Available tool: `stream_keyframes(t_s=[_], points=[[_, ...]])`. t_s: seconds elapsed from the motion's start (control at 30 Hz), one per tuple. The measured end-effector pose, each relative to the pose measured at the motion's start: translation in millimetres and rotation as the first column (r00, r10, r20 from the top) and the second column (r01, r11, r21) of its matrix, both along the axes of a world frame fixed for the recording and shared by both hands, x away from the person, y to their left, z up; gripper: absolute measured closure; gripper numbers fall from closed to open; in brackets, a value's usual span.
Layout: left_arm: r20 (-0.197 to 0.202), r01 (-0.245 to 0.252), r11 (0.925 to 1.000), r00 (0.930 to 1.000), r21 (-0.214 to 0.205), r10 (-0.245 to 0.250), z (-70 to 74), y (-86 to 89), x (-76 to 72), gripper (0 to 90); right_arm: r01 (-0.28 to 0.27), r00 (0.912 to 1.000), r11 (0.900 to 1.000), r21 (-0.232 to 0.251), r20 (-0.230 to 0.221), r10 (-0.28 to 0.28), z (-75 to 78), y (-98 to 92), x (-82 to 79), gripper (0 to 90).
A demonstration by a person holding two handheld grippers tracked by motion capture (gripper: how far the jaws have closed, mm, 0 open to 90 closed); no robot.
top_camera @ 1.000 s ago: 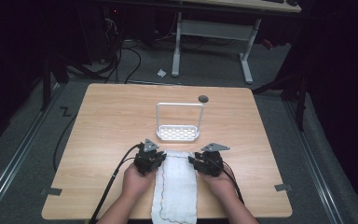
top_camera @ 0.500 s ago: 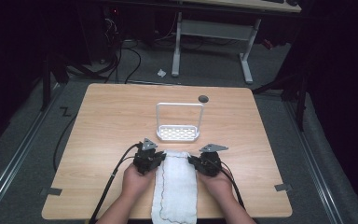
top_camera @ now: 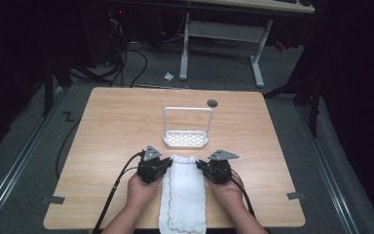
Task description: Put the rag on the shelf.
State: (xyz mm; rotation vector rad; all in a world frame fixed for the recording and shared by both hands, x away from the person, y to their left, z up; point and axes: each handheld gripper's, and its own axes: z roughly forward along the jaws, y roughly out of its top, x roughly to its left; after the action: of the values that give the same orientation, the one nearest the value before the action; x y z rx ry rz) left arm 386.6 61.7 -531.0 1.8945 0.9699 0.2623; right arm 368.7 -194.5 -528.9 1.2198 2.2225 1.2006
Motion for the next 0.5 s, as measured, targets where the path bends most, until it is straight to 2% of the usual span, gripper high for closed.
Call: stream_keyframes(t_s=[0.13, 0.27, 0.5], points=[[0.023, 0.006, 0.9996, 0.9997, -0.027, -0.005, 9.2, -1.0, -4.3, 84.1, 0.002, 0.9996, 0.9999, 0.016, 0.028, -0.003, 7.7, -1.5, -4.2, 86.3], [0.074, 0.021, 0.9987, 0.9971, -0.045, -0.018, 26.2, -3.3, -9.3, 84.1, 0.010, 0.9976, 0.9993, 0.036, 0.068, -0.013, 22.2, -2.7, -8.0, 86.3], [0.127, 0.032, 0.9950, 0.9917, -0.094, -0.020, 54.6, 1.7, -15.5, 84.1, 0.021, 0.9879, 0.9986, 0.048, 0.152, -0.028, 46.5, 0.0, -14.0, 86.2]])
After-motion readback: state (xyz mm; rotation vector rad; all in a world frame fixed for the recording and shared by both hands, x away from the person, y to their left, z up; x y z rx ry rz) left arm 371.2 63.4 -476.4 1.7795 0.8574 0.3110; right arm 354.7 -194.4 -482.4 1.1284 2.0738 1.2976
